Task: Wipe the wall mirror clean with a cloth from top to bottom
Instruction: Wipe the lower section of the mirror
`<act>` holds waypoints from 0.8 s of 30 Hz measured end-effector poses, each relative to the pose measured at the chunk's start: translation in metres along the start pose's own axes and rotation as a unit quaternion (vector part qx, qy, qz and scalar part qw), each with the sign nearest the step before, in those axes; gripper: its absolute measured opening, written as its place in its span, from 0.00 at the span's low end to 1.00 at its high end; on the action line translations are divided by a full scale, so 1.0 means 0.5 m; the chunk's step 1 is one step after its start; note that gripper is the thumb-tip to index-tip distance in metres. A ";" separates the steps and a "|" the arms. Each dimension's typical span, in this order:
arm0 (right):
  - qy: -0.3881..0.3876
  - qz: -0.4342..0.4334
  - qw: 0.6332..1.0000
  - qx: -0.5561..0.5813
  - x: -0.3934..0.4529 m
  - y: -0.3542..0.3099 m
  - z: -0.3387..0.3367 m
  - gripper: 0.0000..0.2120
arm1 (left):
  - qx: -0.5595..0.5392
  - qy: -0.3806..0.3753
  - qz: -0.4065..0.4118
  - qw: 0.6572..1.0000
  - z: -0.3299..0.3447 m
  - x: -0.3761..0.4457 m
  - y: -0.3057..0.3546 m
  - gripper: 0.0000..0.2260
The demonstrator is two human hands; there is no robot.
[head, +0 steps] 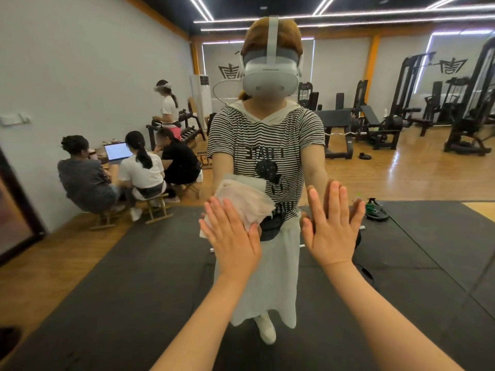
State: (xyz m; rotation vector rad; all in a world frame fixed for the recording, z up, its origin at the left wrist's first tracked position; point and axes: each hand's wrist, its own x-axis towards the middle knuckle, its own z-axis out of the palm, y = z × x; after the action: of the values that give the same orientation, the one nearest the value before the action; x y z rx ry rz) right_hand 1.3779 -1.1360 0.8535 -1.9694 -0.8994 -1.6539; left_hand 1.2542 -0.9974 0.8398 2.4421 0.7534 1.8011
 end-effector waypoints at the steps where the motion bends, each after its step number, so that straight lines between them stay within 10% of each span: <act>1: 0.001 -0.001 1.000 -0.001 0.000 0.001 0.000 0.27 | 0.014 -0.008 0.035 0.999 -0.003 -0.003 -0.015 0.30; 4: -0.001 -0.003 1.000 -0.004 0.001 0.002 -0.002 0.27 | 0.024 -0.019 0.059 0.998 -0.021 0.007 -0.037 0.30; 10: -0.001 0.003 1.000 -0.005 0.002 -0.002 -0.002 0.27 | -0.063 0.043 -0.169 0.983 -0.057 0.113 -0.012 0.32; 19: -0.005 0.008 1.000 -0.017 0.000 0.001 -0.001 0.27 | 0.043 -0.038 0.213 0.975 -0.002 -0.006 -0.036 0.36; 24: -0.019 0.012 0.999 -0.025 0.006 -0.004 -0.008 0.27 | 0.015 -0.035 0.196 0.980 0.010 -0.030 -0.030 0.36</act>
State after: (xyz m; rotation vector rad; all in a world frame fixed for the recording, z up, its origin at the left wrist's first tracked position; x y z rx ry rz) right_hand 1.3741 -1.1368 0.8572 -2.0441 -0.8516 -1.6459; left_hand 1.2498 -0.9886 0.8202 2.8132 0.3083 1.8090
